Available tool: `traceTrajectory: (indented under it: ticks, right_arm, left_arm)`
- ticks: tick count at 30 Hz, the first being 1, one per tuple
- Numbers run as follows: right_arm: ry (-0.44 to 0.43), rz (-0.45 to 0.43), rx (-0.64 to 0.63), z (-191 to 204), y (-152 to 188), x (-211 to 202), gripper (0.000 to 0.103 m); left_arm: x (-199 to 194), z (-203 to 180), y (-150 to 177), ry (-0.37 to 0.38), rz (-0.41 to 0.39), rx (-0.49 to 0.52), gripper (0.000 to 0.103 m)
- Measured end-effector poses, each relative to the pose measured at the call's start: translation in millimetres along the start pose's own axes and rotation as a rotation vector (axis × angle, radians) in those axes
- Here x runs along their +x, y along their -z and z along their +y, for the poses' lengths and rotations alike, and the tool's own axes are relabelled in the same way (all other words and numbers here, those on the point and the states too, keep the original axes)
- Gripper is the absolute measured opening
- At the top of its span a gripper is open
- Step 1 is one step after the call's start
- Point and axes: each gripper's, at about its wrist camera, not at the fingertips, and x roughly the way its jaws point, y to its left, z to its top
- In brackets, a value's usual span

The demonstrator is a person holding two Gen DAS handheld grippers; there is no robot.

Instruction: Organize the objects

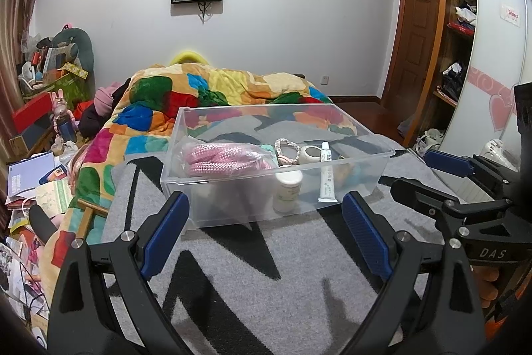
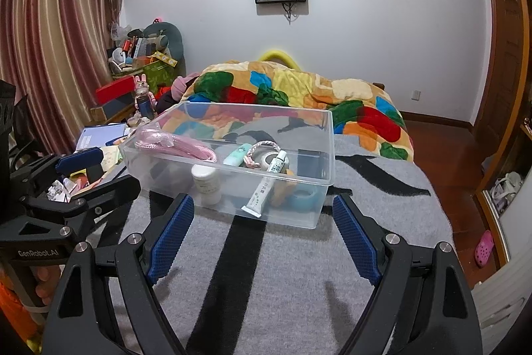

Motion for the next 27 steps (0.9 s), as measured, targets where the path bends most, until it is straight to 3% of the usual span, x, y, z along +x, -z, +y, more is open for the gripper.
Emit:
traceTrajectory:
  ticks: [27]
  right_arm:
    - [-0.013, -0.001, -0.033, 10, 1, -1, 0.083]
  left_arm:
    - [0, 1, 0, 0.01, 0.015, -0.012, 0.094]
